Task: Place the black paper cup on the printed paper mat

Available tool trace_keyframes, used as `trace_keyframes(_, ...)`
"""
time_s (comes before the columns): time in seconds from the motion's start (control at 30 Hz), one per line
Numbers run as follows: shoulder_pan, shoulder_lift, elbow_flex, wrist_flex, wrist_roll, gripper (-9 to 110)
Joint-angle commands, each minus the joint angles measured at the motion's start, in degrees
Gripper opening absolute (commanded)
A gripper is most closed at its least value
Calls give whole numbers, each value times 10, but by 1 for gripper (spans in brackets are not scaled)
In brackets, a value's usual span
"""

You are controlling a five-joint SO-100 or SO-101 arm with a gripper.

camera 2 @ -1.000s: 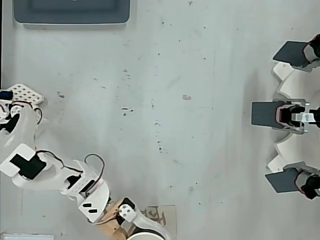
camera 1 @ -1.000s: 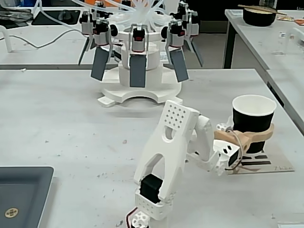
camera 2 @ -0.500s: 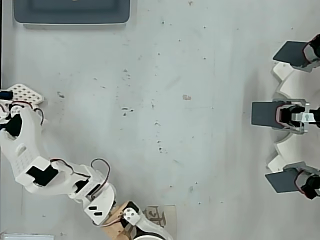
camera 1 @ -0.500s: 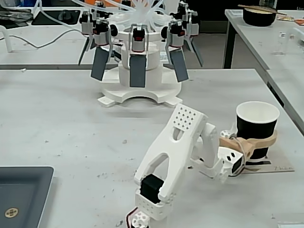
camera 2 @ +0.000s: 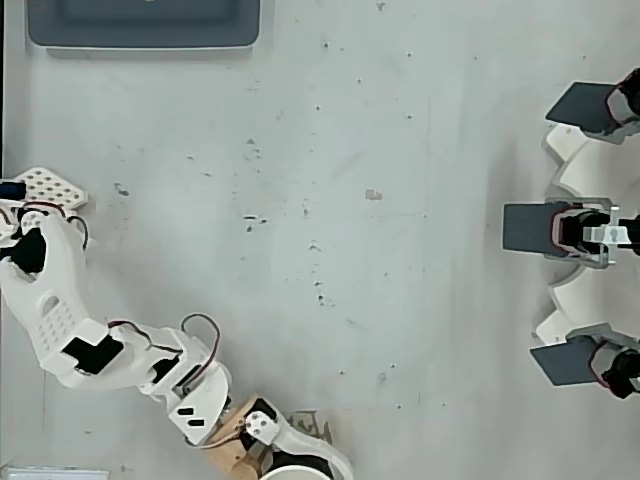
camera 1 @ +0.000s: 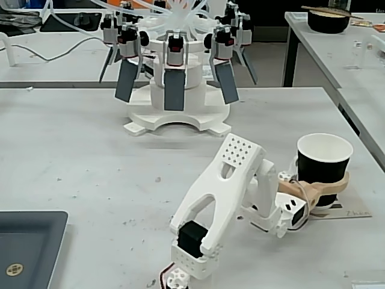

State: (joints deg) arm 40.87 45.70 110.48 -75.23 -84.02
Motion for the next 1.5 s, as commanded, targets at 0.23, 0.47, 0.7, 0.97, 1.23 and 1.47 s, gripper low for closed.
trace_keyframes(0.23, 23, 30, -18, -15, 3, 37)
trace_keyframes(0.47, 54, 50, -14, -15, 4, 53)
trace_keyframes(0.7, 85, 91, 50, -7, 10, 60)
trace_keyframes(0.97, 96, 156, 142, -12, 11, 64)
trace_keyframes(1.23, 94, 250, 263, -29, 13, 64)
trace_keyframes(1.47, 93, 349, 352, -33, 13, 65)
